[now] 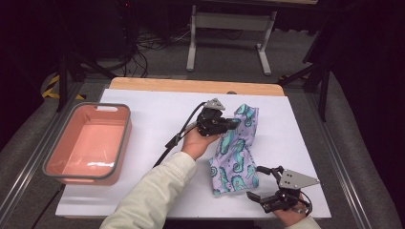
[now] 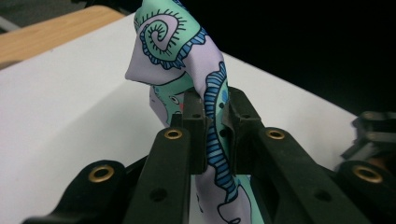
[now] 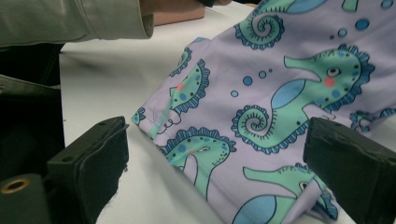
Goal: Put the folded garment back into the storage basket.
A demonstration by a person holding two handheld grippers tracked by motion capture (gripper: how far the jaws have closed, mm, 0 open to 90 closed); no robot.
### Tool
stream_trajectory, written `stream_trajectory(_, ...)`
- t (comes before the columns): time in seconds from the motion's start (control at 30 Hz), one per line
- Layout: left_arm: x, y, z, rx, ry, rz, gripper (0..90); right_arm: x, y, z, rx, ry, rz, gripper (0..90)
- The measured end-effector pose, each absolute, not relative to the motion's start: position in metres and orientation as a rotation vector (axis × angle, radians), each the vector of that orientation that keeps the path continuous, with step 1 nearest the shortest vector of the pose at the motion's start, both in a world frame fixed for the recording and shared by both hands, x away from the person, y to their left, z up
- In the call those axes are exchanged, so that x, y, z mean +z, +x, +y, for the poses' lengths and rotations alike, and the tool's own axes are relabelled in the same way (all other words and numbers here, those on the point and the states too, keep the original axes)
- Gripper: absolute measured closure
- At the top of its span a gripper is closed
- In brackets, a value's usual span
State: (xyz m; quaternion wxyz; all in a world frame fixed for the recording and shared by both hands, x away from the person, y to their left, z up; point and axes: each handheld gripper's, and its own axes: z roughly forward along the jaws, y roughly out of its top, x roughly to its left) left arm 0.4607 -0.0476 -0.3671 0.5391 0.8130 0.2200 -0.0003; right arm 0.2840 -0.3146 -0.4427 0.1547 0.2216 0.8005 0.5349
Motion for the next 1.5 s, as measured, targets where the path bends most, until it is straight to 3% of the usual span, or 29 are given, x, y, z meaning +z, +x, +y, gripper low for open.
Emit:
stream_trajectory(0.7,-0.313,0.444,-0.013,-0.044,1.772,0.382,80.9,-0.443,0.285,-0.316,1.547,0.645,2.289,7.2)
stream_trajectory(1.5,-0.275,0.437,0.032,-0.022,1.732,0.238,80.9,-0.443,0.285,-0.315,1.534,0.644,2.293,7.2)
